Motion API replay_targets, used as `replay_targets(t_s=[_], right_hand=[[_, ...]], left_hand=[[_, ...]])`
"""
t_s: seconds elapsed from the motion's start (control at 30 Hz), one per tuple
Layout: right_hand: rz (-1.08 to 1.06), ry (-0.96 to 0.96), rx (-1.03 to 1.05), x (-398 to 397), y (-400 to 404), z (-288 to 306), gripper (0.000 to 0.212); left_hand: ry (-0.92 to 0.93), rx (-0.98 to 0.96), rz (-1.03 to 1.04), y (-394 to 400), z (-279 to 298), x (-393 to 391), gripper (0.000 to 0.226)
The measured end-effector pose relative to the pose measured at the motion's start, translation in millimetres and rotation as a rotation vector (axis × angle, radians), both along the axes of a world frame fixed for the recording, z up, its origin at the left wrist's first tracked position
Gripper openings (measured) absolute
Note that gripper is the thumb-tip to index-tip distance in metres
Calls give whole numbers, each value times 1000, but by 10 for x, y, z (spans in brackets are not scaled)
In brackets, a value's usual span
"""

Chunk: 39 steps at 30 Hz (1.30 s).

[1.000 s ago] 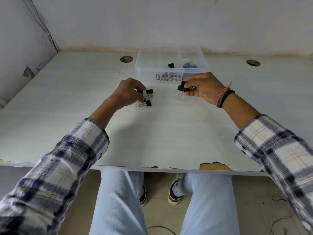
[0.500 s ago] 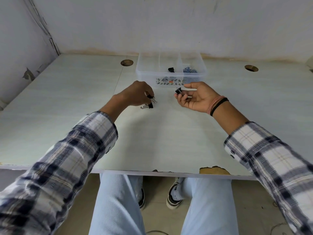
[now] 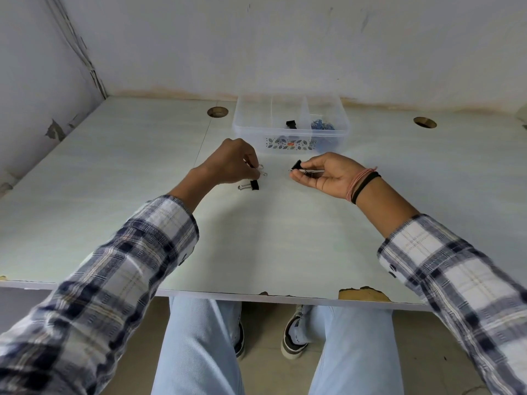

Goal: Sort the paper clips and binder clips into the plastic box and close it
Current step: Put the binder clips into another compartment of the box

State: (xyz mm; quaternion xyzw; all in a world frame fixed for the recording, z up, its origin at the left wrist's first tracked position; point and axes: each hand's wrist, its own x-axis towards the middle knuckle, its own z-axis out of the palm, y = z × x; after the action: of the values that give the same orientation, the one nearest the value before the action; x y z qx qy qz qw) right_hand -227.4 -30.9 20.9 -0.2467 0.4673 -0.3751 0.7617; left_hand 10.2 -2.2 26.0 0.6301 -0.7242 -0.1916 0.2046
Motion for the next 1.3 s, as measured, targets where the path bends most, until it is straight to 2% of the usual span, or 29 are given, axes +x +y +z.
replay_targets(t_s=[0.1,0.23,0.33,0.4,0.47,0.6,0.7,0.8,0.9,0.93,1.0,1.07,1.13,1.2,1.3], right_hand=[[-18,-2,-14,-25,-33,45,35],[-25,-54,-68,-59,-193,280,28],[-42,-34,-133,-48,-452,529,24],[-43,13,-168,-14,-639,668,23],[-24,82,-185,45,-814,779,23],[44,195,-174,149,-1066,914,28],[152,308,-183,175,-1122,958,25],[123,256,-151,171,-1117,962,24],[76,211,-154,100,-1045,899,27],[45,146,-131,49,-1013,877,27],[24,142,-138,-64,-920,848,29],[90,309,-203,-227,-820,828,24],[257,612,-287,-431,-695,808,17],[439,948,-322,-629,-585,744,19],[595,1278,-298,-827,-456,568,28]], left_hand=[[245,33,68,-33,70,-22,8],[815,183,26,-165,288,-106,23],[909,177,109,-438,505,-240,25],[881,165,198,-680,635,-330,23],[821,184,250,-912,721,-408,11],[695,305,249,-1250,775,-518,14],[622,379,233,-1321,765,-562,2],[580,363,223,-1302,746,-556,5],[640,327,272,-1198,743,-522,4],[669,309,292,-1145,743,-497,9],[719,281,306,-1004,752,-430,21],[681,260,286,-794,761,-357,26],[558,261,240,-571,730,-299,27],[343,300,170,-346,655,-226,33],[-75,364,43,-84,499,-85,53]])
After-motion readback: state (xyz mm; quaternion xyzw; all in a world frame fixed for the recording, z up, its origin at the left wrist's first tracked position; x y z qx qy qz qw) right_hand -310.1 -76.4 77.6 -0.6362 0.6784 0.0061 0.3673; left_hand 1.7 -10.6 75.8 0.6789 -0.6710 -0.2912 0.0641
